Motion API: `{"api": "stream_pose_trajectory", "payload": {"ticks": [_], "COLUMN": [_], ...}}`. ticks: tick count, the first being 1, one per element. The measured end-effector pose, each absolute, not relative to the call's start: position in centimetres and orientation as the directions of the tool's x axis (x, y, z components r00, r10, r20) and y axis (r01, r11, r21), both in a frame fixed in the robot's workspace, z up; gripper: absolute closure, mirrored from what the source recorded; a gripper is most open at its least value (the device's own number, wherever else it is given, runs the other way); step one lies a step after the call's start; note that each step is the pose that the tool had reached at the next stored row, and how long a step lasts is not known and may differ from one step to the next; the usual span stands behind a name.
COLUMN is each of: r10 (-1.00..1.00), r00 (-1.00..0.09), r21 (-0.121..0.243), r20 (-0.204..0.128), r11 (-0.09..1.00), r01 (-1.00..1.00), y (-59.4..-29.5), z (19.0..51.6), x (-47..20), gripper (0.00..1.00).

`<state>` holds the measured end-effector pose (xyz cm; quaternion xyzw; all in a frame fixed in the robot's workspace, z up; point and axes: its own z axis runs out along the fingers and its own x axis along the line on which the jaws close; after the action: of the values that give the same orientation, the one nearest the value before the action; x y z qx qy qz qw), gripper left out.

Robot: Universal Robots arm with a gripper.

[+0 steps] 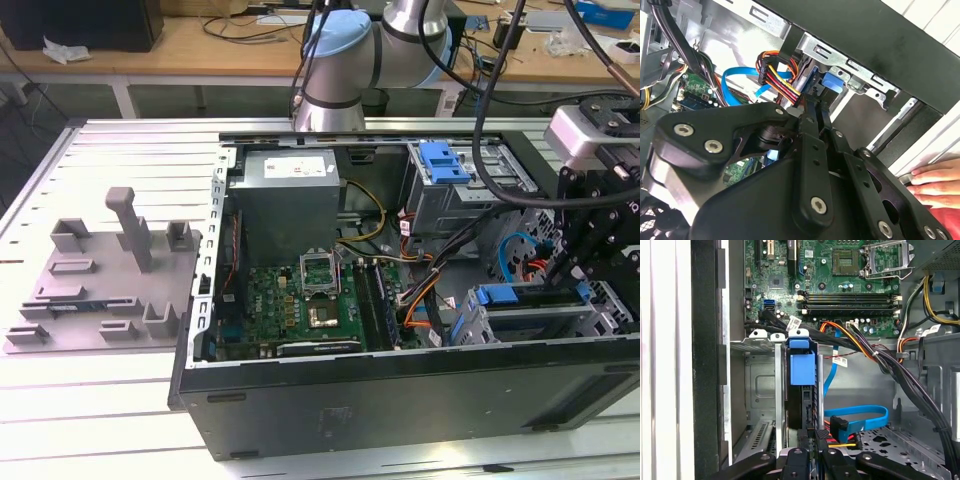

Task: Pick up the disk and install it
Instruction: 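Insert the first disk wire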

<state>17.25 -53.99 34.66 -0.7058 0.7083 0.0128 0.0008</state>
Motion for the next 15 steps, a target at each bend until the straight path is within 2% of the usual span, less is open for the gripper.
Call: {"api": "stream_pose_trajectory", "payload": {"ticks": [15], "r10": [-1.0], "r00": [-0.004], "r21": [0.017], "r20": [-0.019], "r11": [0.003], "r01": [-1.0], "y": [-53.98], "z": [33.93], "x": [17.25], "gripper": [0.84]}}
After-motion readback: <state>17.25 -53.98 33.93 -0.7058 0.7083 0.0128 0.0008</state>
